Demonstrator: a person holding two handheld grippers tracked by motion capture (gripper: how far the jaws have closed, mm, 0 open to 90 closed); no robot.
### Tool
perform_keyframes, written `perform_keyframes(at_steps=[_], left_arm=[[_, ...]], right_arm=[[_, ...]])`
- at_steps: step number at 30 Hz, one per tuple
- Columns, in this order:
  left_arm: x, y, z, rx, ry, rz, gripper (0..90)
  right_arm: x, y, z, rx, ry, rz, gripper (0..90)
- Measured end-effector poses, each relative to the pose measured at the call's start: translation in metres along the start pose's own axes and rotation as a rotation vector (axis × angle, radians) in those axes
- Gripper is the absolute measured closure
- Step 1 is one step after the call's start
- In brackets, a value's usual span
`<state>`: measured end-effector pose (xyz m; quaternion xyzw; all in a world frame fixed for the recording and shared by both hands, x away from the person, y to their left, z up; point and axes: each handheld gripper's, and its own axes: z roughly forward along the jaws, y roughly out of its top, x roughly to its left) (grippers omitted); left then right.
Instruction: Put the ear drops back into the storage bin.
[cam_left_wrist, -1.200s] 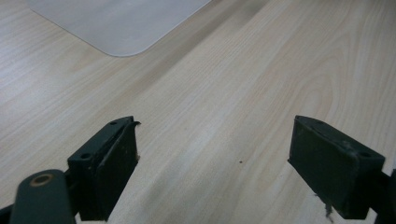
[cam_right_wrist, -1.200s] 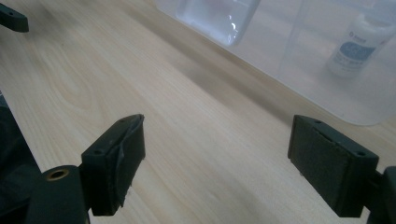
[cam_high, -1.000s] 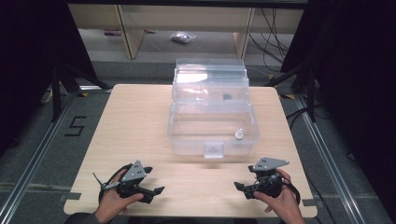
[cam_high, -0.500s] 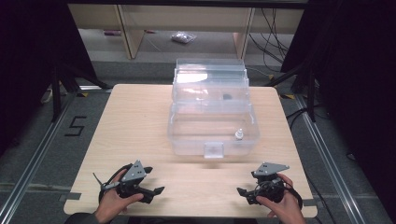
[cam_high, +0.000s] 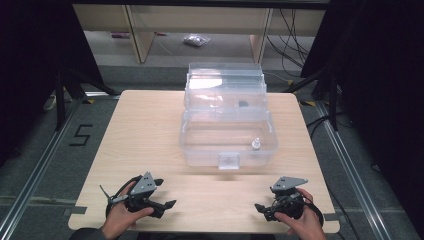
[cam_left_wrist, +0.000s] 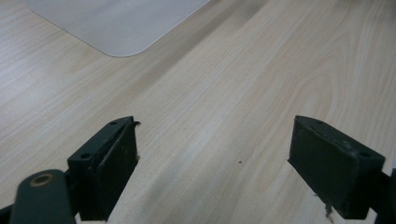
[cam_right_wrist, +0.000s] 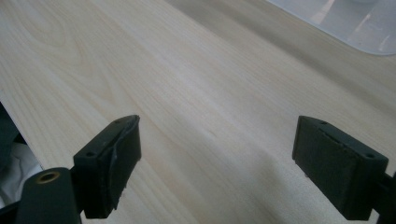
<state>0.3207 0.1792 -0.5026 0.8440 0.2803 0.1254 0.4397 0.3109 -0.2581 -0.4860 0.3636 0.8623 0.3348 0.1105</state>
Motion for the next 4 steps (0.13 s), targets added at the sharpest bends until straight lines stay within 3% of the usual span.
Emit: perform_keyframes(at_steps=[4], left_arm=[[0.0002, -0.0001, 0.0, 0.0, 0.0, 0.0, 14.9]], right_arm=[[0.0004, 0.0005, -0.0029, 0.022, -0.01, 0.037, 16.3]])
